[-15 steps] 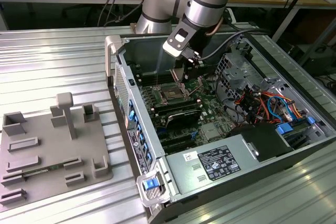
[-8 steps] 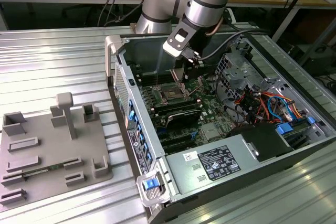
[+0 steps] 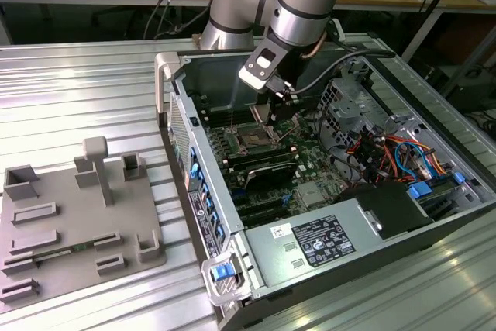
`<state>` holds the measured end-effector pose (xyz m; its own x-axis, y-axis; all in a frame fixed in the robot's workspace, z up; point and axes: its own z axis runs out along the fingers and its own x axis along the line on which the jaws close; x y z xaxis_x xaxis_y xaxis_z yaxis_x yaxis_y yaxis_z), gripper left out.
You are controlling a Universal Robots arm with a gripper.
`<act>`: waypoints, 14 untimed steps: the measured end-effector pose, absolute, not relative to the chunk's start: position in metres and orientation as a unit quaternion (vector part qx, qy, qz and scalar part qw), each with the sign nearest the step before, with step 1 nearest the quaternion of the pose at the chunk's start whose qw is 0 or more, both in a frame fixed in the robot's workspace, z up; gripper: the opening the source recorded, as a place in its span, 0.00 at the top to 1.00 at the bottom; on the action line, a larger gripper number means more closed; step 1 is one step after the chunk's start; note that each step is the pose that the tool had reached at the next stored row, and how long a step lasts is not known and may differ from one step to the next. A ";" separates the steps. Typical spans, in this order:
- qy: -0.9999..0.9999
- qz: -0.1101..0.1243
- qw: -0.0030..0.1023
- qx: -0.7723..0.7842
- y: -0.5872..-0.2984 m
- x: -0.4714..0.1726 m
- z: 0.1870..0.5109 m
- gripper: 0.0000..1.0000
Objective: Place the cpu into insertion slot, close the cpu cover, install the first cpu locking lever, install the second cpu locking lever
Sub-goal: 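Place the cpu into insertion slot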
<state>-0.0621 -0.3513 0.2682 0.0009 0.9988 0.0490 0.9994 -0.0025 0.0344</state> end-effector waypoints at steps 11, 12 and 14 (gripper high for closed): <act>-0.714 -0.019 -0.005 -0.700 -0.345 -0.063 0.246 0.45; -0.714 -0.019 -0.005 -0.700 -0.345 -0.063 0.245 0.45; -0.714 -0.019 -0.005 -0.700 -0.345 -0.063 0.245 0.45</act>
